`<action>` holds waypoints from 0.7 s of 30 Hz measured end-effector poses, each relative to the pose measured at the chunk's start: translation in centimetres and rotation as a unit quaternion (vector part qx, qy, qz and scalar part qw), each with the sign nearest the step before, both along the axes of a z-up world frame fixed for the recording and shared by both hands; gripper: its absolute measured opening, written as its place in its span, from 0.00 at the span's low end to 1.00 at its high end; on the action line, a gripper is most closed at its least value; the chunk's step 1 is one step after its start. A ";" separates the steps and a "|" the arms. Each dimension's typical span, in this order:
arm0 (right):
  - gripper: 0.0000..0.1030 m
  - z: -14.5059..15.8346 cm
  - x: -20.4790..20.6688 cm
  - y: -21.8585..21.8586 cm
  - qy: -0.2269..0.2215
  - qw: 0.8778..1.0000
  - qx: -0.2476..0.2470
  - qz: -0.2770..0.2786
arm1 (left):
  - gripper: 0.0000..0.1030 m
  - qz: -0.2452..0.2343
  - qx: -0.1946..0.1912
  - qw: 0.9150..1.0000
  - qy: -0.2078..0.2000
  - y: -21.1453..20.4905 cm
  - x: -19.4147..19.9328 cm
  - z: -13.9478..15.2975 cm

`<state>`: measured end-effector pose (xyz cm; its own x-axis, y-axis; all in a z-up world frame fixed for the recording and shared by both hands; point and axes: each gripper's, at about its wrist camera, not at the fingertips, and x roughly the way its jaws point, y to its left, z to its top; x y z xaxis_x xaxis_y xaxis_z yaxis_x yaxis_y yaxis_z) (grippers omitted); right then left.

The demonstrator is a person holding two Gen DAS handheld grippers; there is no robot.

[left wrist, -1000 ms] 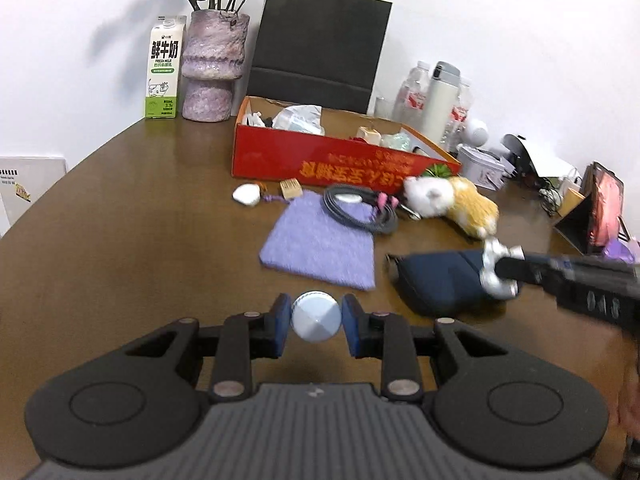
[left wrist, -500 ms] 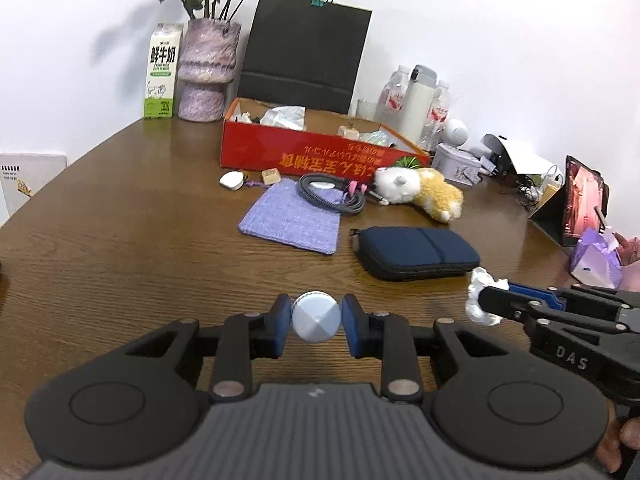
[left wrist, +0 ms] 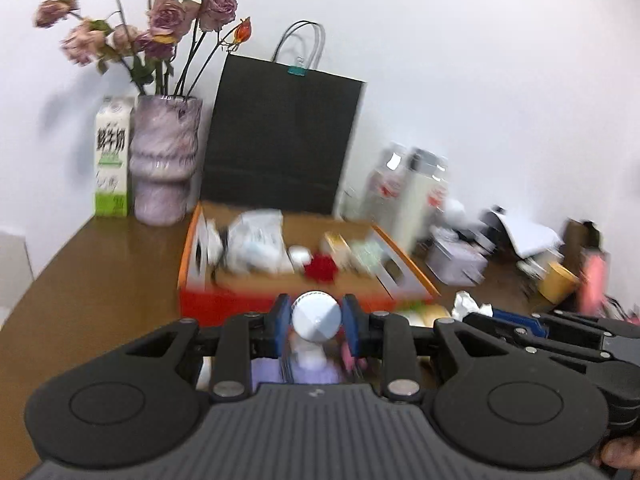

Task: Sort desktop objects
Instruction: 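Carry the tissue and cap into the box and release both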

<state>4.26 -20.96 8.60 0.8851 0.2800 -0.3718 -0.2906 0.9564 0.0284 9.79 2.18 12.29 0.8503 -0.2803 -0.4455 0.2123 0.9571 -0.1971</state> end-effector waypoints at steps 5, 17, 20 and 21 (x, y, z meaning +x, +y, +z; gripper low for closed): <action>0.14 0.7 16.2 -0.5 0.091 0.995 0.000 -0.032 | 0.28 -0.009 0.032 0.996 0.085 -3.0 14.5 -2.4; 0.50 -5.6 32.9 -0.7 0.238 0.967 -0.015 -0.094 | 0.63 0.013 0.100 0.985 0.139 -6.0 24.3 -6.8; 0.56 -4.6 31.7 -1.3 0.223 0.970 -0.001 -0.094 | 0.76 0.046 0.076 0.989 0.115 -4.4 21.4 -5.1; 0.56 -4.0 30.7 -1.4 0.217 0.972 0.004 -0.093 | 0.85 0.052 0.057 0.991 0.108 -3.8 19.8 -4.7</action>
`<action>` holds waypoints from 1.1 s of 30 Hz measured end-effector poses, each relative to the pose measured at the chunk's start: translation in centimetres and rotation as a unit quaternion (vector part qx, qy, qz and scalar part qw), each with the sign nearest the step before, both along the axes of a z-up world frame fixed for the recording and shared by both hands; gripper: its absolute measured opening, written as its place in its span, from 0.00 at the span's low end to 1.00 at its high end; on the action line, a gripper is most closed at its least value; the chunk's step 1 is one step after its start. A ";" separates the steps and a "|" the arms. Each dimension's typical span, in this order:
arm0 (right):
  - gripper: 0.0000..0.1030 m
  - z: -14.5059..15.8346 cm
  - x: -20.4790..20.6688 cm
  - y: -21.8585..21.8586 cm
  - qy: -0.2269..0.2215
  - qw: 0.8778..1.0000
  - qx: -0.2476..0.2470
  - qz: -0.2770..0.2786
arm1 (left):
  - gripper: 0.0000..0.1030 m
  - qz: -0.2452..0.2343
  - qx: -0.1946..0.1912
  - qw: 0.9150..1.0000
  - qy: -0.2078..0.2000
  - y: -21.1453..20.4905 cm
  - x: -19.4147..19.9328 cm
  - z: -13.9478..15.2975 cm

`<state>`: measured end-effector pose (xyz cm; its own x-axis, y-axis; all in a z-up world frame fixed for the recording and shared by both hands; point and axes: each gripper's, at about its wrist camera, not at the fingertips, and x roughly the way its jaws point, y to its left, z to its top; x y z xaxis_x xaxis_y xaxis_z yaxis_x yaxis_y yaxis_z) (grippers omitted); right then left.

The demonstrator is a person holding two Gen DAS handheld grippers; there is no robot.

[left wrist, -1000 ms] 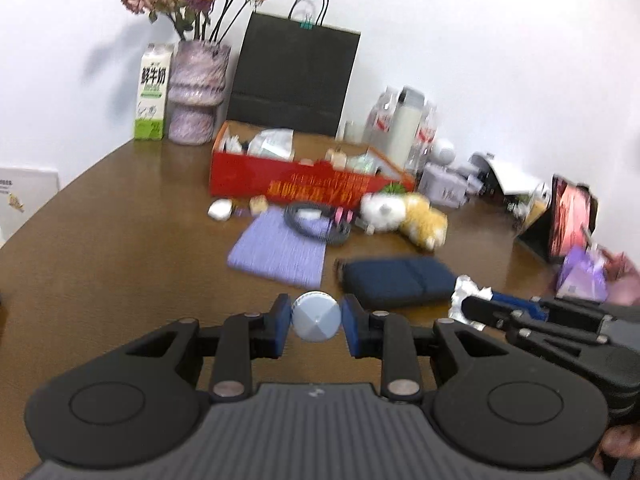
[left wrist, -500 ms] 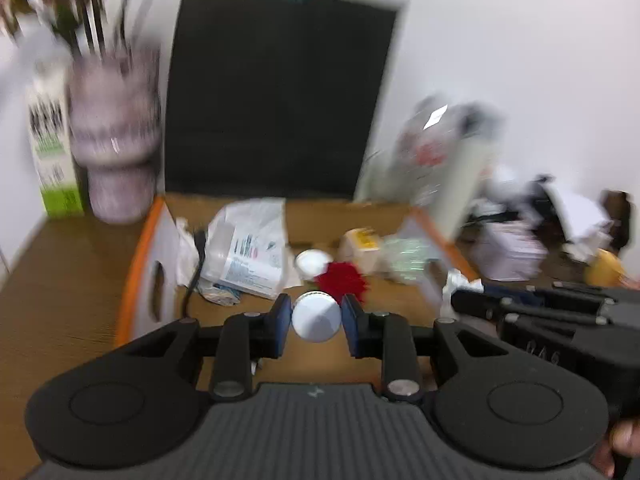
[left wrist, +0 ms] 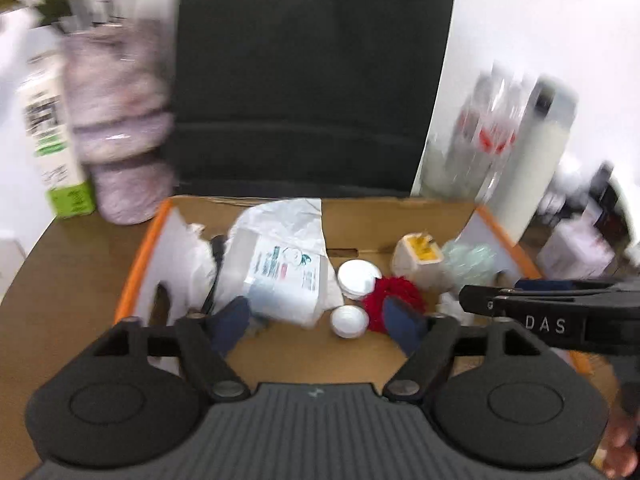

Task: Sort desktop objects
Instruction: 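Carry the tissue and cap into the box and release both, then move both tools back over the table toward the plush toy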

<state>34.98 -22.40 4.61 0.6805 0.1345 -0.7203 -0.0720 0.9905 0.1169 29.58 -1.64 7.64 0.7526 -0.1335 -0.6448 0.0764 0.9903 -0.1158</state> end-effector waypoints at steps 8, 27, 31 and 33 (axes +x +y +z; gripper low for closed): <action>0.75 3.5 -12.4 -0.4 -0.097 0.995 -0.006 0.021 | 1.00 0.021 -0.061 0.997 -0.036 2.3 -14.3 1.5; 0.86 -4.9 -40.7 1.2 -0.139 0.987 -0.059 0.057 | 1.00 -0.007 -0.017 0.999 -0.037 4.8 -35.3 -7.0; 0.87 -5.1 -41.7 1.5 -0.149 0.985 -0.061 0.068 | 1.00 -0.005 0.010 0.998 -0.057 4.1 -36.3 -7.5; 0.87 -5.3 -41.8 1.6 -0.148 0.985 -0.056 0.069 | 1.00 -0.007 0.006 0.999 -0.050 4.2 -36.1 -7.6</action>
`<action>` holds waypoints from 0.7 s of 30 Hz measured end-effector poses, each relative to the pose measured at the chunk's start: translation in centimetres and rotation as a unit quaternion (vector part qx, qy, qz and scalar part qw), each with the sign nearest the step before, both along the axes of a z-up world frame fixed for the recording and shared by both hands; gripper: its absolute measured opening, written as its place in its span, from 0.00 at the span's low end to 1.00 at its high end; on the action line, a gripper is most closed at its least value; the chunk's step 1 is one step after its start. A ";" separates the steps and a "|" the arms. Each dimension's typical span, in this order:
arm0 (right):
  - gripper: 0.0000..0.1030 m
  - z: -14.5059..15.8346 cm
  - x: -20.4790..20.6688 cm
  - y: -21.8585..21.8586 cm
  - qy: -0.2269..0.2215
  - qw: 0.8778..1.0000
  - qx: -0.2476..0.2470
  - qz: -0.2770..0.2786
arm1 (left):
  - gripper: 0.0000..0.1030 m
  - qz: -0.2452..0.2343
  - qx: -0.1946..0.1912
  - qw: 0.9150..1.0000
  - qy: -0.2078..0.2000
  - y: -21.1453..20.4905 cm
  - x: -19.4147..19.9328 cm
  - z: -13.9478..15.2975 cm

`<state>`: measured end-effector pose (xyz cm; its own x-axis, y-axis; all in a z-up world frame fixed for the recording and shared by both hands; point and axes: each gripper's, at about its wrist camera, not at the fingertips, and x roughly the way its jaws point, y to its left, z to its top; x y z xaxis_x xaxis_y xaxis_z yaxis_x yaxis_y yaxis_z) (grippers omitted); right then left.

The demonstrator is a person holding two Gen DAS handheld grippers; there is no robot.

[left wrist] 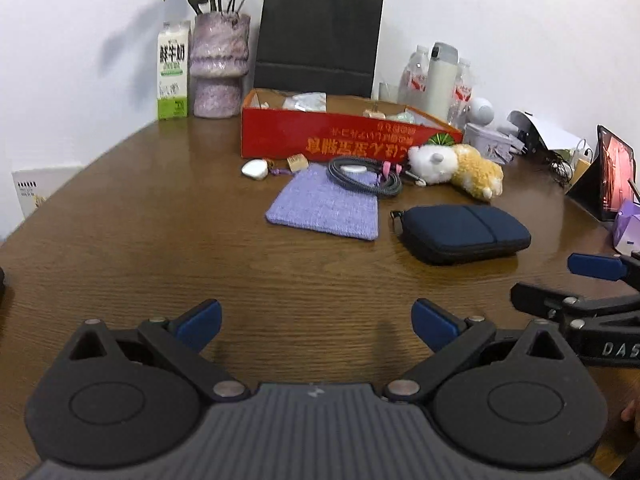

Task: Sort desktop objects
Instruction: 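Move both tools back over the table toward the plush toy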

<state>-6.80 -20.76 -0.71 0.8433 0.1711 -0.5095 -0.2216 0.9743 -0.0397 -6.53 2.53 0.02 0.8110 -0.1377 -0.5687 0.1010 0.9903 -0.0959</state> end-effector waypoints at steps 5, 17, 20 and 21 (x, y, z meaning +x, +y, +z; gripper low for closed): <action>0.87 -0.6 -0.3 0.1 -0.003 1.000 -0.002 -0.004 | 1.00 0.002 -0.008 1.000 0.006 0.1 0.2 -0.2; 0.87 -0.7 0.0 -0.3 -0.001 1.000 0.008 -0.013 | 1.00 -0.004 -0.002 1.000 0.009 -0.3 0.1 -0.3; 0.87 -0.7 0.0 -0.2 -0.001 1.000 0.008 -0.012 | 1.00 -0.005 -0.005 1.000 0.006 -0.2 0.1 -0.3; 0.87 -0.6 0.0 -0.2 -0.001 1.000 0.008 -0.013 | 1.00 -0.006 -0.005 1.000 0.004 -0.2 0.1 -0.3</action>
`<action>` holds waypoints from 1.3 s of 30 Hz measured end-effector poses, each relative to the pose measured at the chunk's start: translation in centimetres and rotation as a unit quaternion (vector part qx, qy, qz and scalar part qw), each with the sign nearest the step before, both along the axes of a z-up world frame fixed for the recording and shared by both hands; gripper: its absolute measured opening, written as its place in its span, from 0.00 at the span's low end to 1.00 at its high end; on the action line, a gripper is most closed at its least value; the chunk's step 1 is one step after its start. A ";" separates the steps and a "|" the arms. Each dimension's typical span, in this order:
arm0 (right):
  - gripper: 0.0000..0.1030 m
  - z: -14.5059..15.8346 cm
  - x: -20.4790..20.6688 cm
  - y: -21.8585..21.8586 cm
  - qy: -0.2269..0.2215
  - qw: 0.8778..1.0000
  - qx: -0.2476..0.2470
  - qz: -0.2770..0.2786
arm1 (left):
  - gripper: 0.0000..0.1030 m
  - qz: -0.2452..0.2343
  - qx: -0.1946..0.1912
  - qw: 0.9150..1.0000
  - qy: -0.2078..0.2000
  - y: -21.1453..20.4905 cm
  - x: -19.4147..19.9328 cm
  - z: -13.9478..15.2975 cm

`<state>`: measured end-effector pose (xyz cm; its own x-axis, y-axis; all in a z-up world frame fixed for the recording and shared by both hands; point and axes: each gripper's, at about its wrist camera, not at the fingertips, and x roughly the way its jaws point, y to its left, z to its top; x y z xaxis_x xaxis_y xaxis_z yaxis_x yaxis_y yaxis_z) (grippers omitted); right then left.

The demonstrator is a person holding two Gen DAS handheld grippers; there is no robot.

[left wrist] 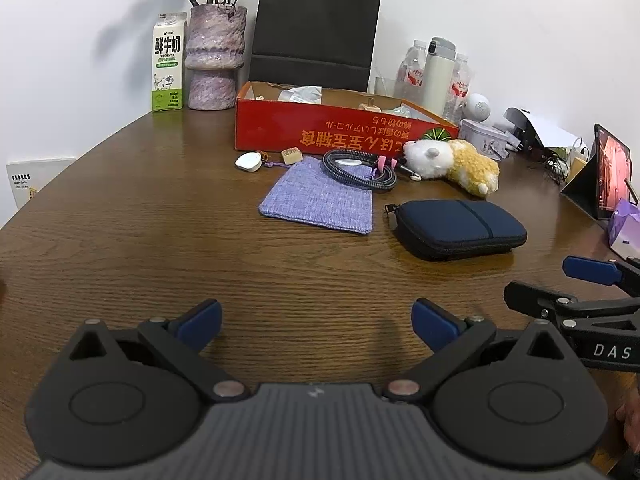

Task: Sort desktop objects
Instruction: 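Move both tools back over the table toward the plush toy, then grasp the white-and-yellow plush toy with the right gripper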

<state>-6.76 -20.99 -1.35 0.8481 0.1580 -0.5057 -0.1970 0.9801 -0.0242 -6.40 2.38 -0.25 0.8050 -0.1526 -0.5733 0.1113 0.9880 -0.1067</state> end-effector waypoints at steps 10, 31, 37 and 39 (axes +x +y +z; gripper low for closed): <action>0.87 1.3 1.9 -0.5 -0.004 1.000 0.006 0.007 | 1.00 -0.006 0.006 1.000 -0.017 -0.3 2.6 0.7; 0.85 2.7 19.5 -3.2 0.014 0.997 -0.055 -0.061 | 0.44 -0.050 0.025 0.998 0.022 -4.2 21.8 2.3; 0.47 0.2 23.5 -5.5 0.081 0.995 0.001 -0.064 | 0.11 -0.017 0.022 0.998 0.052 -4.6 23.6 0.9; 0.44 0.0 23.2 -6.0 0.072 0.995 0.021 -0.066 | 0.11 -0.017 0.017 0.999 0.030 -4.6 22.2 1.5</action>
<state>16.45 -26.97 -1.37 0.7818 0.0739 -0.6192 -0.0658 0.9972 0.0359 15.79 -2.20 1.27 0.7636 -0.1588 -0.6258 0.1386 0.9870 -0.0813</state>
